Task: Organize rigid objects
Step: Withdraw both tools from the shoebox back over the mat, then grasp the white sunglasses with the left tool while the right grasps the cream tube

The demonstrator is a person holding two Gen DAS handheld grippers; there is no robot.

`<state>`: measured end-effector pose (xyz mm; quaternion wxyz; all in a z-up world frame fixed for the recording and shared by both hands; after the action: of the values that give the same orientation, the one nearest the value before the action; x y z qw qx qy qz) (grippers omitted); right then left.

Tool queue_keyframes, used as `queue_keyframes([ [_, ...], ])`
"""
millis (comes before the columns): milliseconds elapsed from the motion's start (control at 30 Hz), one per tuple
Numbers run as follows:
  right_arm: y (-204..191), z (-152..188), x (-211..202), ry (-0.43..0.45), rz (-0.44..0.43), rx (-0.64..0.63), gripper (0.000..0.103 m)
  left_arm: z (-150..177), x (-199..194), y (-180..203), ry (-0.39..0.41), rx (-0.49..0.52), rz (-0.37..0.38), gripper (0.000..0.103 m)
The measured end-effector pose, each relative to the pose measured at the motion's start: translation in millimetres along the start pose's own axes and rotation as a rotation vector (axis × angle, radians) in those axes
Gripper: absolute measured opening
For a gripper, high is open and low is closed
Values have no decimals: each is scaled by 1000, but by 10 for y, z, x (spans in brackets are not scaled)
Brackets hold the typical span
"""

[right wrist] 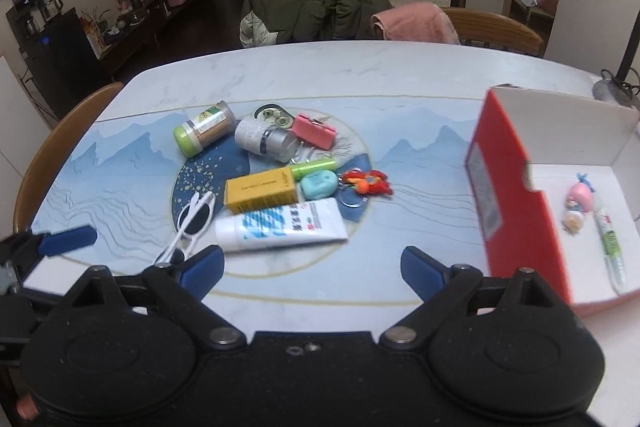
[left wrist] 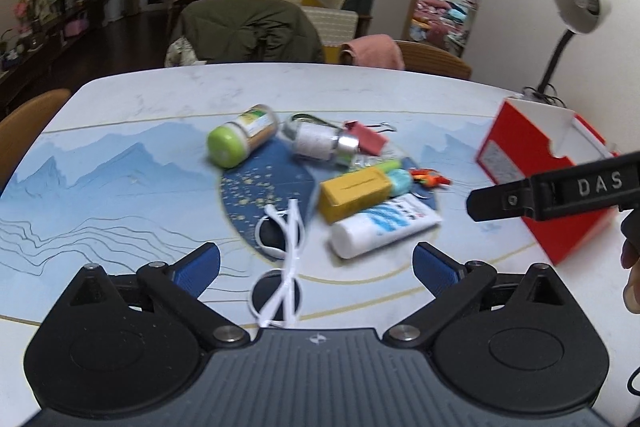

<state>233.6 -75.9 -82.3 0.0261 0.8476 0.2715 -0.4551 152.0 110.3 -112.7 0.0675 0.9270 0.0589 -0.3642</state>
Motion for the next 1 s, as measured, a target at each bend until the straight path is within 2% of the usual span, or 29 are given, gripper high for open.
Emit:
queue_keyframes([
  [100, -88, -65, 220, -26, -8, 1, 95, 22, 86, -33, 6, 15, -14, 103],
  [467, -298, -247, 918, -107, 71, -19, 95, 71, 391, -6, -16, 66, -30, 103],
  [833, -339, -287, 1231, -134, 118, -44, 95, 108, 547, -16, -47, 49, -43, 103],
  [1000, -303, -216, 1244, -147, 109, -54, 95, 134, 568, -37, -49, 41, -53, 103],
])
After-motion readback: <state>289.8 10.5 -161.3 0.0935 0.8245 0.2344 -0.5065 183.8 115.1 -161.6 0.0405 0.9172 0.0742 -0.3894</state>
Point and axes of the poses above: each gripper's, at about its wrist camera, not at the fingertips, and x roughly the way its jaws point, y to its right, z to its underside, the point moved 1 cm from there along x, roughly the way its jaws point, and after that the axes turned 5 degrees about -z, right-handed, at the moved point
